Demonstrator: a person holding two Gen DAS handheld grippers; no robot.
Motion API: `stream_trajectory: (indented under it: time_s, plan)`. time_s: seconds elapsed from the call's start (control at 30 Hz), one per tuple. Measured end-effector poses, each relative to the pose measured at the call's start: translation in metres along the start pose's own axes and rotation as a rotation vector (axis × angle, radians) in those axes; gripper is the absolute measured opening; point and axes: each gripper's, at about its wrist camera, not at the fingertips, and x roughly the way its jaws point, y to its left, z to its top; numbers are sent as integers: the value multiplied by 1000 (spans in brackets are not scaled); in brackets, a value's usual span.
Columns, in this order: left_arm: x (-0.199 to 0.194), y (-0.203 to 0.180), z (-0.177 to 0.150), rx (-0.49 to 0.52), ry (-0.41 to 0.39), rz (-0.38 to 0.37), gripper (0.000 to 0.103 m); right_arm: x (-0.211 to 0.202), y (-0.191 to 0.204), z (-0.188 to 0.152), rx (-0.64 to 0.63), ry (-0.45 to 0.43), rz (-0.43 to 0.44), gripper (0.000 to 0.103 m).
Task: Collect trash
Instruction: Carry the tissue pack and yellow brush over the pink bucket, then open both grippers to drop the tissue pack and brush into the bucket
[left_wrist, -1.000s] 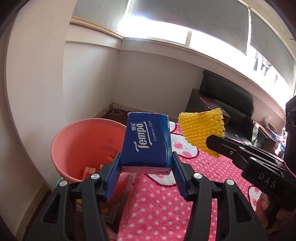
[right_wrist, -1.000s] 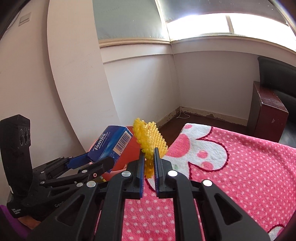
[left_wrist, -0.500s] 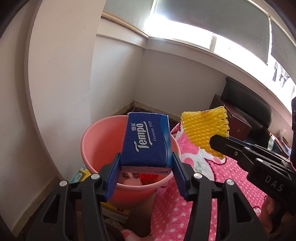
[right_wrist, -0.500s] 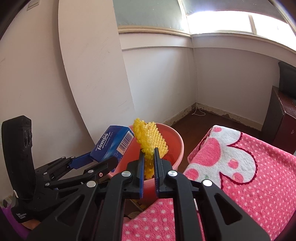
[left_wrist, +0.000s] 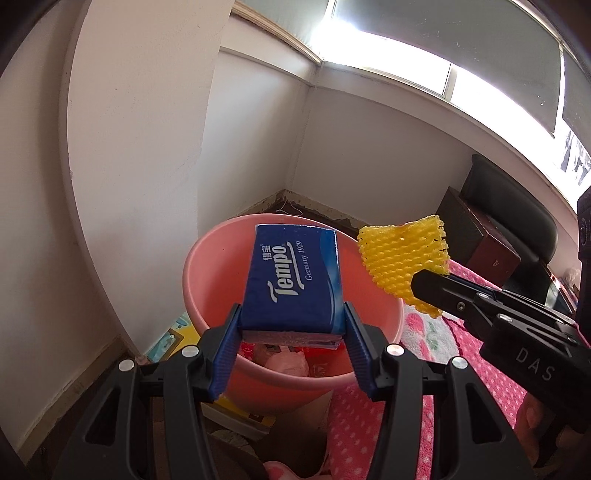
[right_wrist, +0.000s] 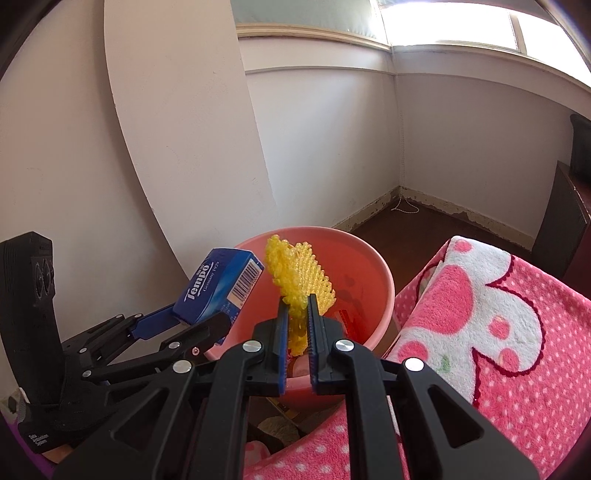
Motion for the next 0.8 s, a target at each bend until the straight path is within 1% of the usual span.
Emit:
stream_trajectory:
  time_s: [0.17,0.33,0.5,0.6,0.8]
  plan:
    - [8,-2,-1,-7,19,-12,53,15,-5,0,31,32,4,9]
    - [21,1,-1,-9,45,-13,53,22,-6,-2,32,46,4,9]
    - [34,3,-3,-40,80,-21,53,28,-9,-2,35,62,4,10]
    - [36,2,-4,-40,78,-17,53,31,-10,-3,31,68,-4,10]
    - [30,0,-3,-28,45,-29,53,36,-17,-5,48,88,-5,10]
